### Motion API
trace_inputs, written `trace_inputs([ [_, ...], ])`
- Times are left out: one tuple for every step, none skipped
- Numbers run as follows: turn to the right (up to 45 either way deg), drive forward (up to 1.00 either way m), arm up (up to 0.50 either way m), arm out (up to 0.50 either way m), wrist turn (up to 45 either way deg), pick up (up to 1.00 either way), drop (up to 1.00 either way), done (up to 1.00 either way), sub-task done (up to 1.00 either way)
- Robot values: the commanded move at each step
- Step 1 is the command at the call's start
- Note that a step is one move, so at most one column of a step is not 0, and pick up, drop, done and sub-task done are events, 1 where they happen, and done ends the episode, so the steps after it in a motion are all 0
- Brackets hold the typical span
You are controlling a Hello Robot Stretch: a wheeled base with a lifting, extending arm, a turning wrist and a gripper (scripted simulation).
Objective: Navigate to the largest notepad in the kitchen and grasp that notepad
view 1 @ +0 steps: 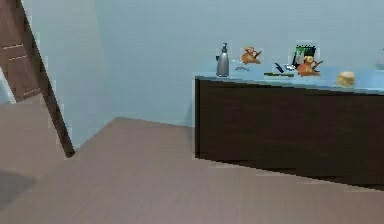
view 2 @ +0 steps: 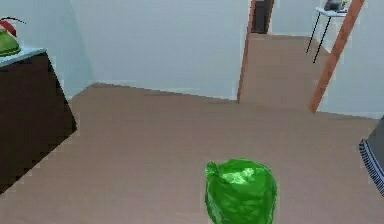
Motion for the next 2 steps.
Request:
trace_inputs([
  [27.0, 0.0, 0.0, 0.0, 0.0, 0.0, 0.0, 0.0, 0.0],
  [0.0, 1.0, 0.0, 0.0, 0.0, 0.0, 0.0, 0.0, 0.0],
])
